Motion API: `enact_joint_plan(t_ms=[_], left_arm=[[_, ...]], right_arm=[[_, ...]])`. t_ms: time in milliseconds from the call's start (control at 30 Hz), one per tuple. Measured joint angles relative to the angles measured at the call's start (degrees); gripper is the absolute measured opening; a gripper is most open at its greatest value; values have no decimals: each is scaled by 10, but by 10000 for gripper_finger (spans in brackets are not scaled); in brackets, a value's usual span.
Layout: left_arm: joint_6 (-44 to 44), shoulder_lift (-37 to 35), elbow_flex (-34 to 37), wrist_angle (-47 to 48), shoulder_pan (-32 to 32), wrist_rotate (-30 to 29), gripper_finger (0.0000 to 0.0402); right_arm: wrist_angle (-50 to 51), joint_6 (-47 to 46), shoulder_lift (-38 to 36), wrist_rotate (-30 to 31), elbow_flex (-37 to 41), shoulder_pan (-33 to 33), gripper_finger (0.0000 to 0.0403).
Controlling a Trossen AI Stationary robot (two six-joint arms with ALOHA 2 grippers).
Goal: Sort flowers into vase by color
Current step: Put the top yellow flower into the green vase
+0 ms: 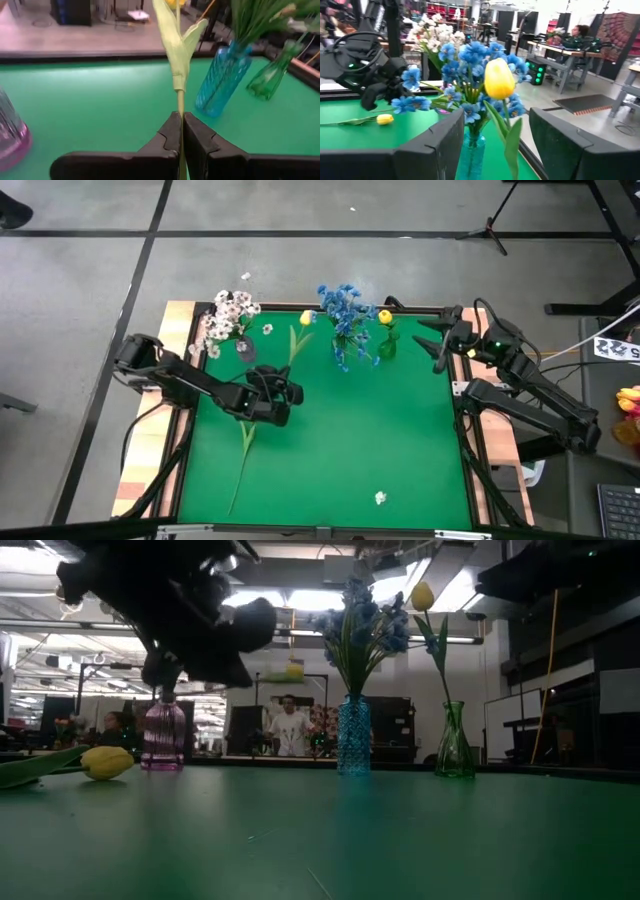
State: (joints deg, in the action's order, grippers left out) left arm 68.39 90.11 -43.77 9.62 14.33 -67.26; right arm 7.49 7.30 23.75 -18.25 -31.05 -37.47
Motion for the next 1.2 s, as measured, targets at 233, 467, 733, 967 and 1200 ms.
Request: enact_joint_plan(t_ms=[233,467,733,967,1200], left_arm=[[-44,-58,0,-5,18,-56,5],[-126,-96,-1,-73,35,-103,6],[-335,-96,-1,-293,53,-110,7],[-579,-96,-1,-532,84,-110,7],[-700,-96,-1,-663,78,27,7]], right_arm=[[-5,-7,0,-9,0,0,223],[-5,-11,0,-9,0,0,223],[-70,-24,0,-103,0,0,223],[-136,-32,1,-108,0,0,223],[-174,-41,33,-67,0,43,223]])
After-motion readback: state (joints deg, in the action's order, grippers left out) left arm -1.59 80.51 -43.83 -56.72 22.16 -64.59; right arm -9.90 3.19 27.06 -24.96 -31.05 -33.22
